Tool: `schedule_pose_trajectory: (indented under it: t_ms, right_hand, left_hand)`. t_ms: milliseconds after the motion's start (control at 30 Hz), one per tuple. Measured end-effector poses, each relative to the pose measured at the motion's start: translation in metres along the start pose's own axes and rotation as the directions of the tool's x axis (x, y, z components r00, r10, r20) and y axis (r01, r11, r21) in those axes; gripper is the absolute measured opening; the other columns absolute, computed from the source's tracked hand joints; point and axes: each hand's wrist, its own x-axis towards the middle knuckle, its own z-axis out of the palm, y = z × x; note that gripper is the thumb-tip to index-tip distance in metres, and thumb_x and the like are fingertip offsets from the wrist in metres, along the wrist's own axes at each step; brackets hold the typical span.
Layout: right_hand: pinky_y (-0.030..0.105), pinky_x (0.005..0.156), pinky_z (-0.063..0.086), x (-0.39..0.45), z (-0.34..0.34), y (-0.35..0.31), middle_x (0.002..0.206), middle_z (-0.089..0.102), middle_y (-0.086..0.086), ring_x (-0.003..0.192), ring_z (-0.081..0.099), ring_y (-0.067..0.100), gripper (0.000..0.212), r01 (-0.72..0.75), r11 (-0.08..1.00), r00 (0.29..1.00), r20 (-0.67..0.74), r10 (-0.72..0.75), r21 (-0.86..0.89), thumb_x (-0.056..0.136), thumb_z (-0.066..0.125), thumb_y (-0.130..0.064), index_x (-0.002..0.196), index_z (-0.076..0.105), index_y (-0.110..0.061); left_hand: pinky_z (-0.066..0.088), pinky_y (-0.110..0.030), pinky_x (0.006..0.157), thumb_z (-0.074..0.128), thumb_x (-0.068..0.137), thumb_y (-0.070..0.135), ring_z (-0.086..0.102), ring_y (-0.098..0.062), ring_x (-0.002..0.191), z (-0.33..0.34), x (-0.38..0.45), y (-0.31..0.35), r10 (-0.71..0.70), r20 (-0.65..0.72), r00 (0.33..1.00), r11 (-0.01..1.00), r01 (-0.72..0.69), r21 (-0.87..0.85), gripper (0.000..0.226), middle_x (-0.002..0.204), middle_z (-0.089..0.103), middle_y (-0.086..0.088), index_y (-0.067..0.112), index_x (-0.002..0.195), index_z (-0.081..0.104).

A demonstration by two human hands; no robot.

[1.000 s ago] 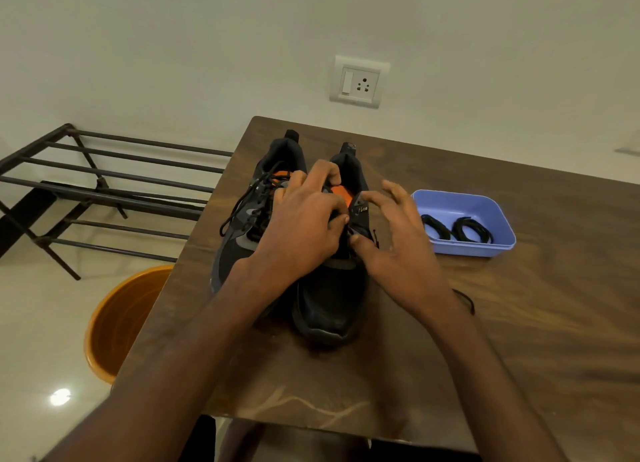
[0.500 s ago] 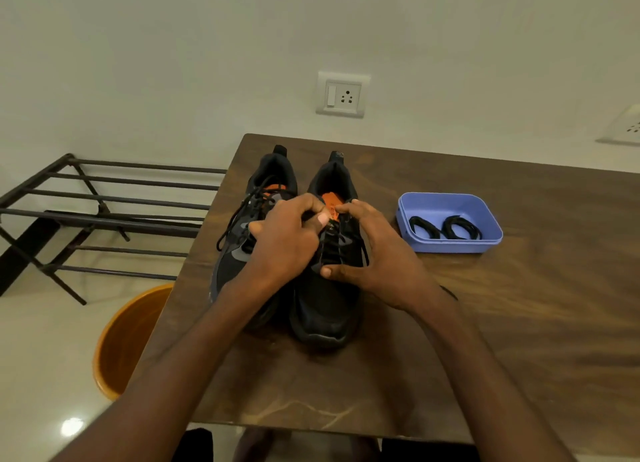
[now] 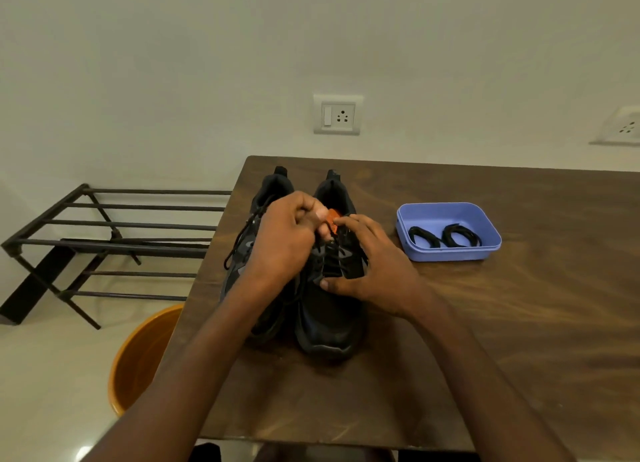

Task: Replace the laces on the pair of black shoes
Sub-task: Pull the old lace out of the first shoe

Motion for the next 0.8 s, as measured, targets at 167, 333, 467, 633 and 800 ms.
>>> schedule_pose_trajectory:
  t_ms: [167,333,467,633,800]
  right_hand:
    - [0.047,0.114,0.044,0.002,0.002,0.001,0.164,0.016,-0.018,0.145,0.036,0.012,0.11,0.004,1.0,1.0,0.009,-0.004,-0.002,0.063,0.075,-0.077,0.156,0.023,-0.049]
    - [0.049,0.114,0.045,0.002,0.003,0.003,0.164,0.016,-0.018,0.145,0.036,0.013,0.11,0.002,1.0,1.0,0.014,-0.002,0.012,0.062,0.076,-0.077,0.154,0.021,-0.053]
    - [0.049,0.113,0.045,0.001,0.002,0.003,0.161,0.022,-0.02,0.142,0.039,0.01,0.106,0.012,0.999,1.0,-0.008,-0.011,0.044,0.061,0.079,-0.075,0.15,0.026,-0.056]
    - [0.052,0.113,0.043,0.004,0.004,0.004,0.161,0.021,-0.02,0.144,0.037,0.012,0.105,-0.003,1.0,1.0,-0.014,0.003,0.004,0.06,0.075,-0.08,0.149,0.024,-0.059]
    - [0.052,0.113,0.044,0.004,0.006,0.006,0.163,0.02,-0.017,0.146,0.035,0.012,0.106,0.009,1.0,1.0,-0.015,-0.008,0.016,0.063,0.073,-0.082,0.152,0.022,-0.056]
  left_hand:
    - [0.054,-0.028,0.079,0.071,0.096,0.022,0.062,-0.004,0.082,0.0,-0.001,-0.011,0.138,0.164,0.977,0.813,-0.207,0.545,0.018,0.095,0.063,0.012,0.031,0.107,0.06]
    - [0.049,-0.042,0.089,0.065,0.096,0.019,0.057,-0.016,0.088,0.008,0.003,-0.014,0.298,0.133,0.945,0.602,-0.294,0.742,0.005,0.098,0.058,0.006,0.024,0.095,0.066]
    - [0.054,-0.024,0.073,0.055,0.104,0.013,0.067,-0.005,0.086,-0.002,-0.002,0.003,0.23,-0.144,0.963,0.959,-0.198,0.205,0.015,0.095,0.068,0.006,0.019,0.095,0.066]
    - [0.05,-0.02,0.064,0.048,0.108,0.013,0.066,-0.01,0.073,-0.006,-0.002,0.007,0.118,-0.088,0.989,0.991,-0.123,-0.049,0.009,0.089,0.07,-0.005,0.008,0.106,0.055]
    - [0.042,-0.028,0.089,0.072,0.094,0.024,0.054,-0.014,0.102,-0.005,0.002,-0.012,0.196,0.272,0.942,0.701,-0.329,0.633,0.018,0.104,0.057,0.008,0.027,0.111,0.067]
